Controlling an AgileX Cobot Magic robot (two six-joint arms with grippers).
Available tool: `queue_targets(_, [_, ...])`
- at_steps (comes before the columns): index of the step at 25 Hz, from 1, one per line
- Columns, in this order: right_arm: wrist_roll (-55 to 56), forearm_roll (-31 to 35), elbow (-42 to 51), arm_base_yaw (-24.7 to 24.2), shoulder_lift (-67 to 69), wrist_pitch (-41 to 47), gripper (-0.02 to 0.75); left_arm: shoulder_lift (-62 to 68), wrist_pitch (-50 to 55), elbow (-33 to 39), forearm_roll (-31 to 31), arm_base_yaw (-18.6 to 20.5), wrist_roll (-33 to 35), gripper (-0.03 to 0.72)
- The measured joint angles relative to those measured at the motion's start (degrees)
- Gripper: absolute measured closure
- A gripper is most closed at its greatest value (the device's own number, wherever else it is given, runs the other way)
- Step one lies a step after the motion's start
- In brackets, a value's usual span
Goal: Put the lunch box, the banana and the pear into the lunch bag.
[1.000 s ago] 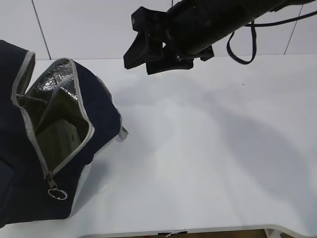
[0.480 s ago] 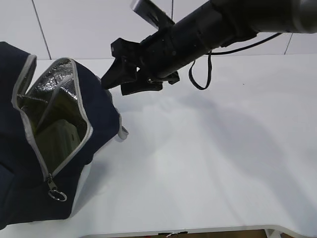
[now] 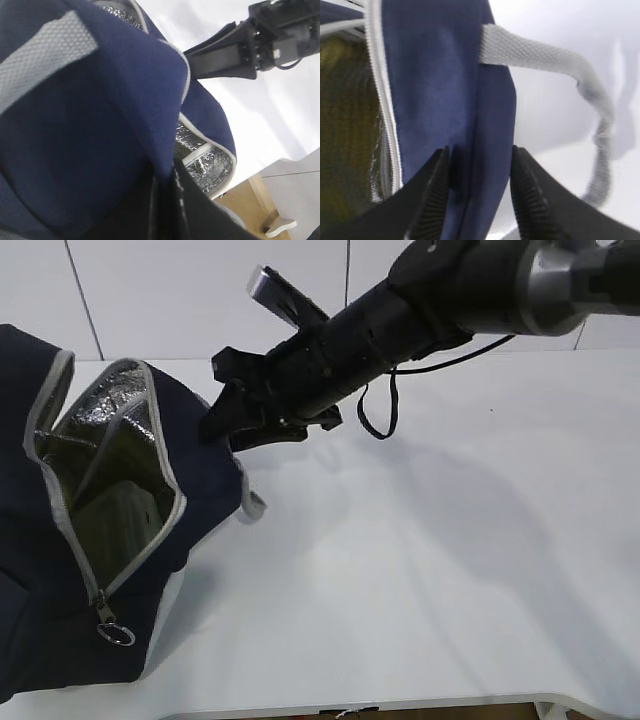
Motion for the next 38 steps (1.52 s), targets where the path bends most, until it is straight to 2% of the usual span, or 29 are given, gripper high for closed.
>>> queue_targets(7, [-1.0, 1.9, -0.1, 0.0, 0.9, 0.9, 0.426, 0.0, 0.1, 0.0, 0.0, 0.0, 0.0, 0.702])
queue_targets(10, [-2.0, 2.5, -0.1, 0.0, 0.9, 1.0, 0.540, 0.0, 0.1, 0.0, 0.0, 0.0, 0.0, 0.702])
queue_targets(12, [-3.0, 2.5, -0.1, 0.0, 1.0, 1.1, 0.643, 0.0, 0.1, 0.0, 0.1, 0.0, 0.0, 0.702])
queue_targets(14, [-3.5, 2.5, -0.1, 0.0, 1.0, 1.1, 0.705, 0.0, 0.1, 0.0, 0.1, 0.0, 0.0, 0.702])
queue_targets(23, [-5.3, 1.1, -0.1, 0.0, -1.0, 0.6, 0.719, 0.0, -1.3, 0.0, -2.0, -0.1, 0.0, 0.702])
queue_targets(28, [-5.5, -1.3, -0.1, 0.0, -5.3, -0.9, 0.719, 1.5, -4.4, 0.0, -3.3, -4.6, 0.0, 0.702])
queue_targets(32, [-4.8, -3.8, 0.7, -0.6, -7.7, -0.9, 0.720, 5.4, -7.8, -2.5, -4.4, -10.4, 0.0, 0.702])
queue_targets(38, [-5.1, -4.8, 10.4, -4.9, -16.7, -3.9, 0.720, 11.3, -12.1, -8.8, -5.9, -18.6, 0.0, 0.702])
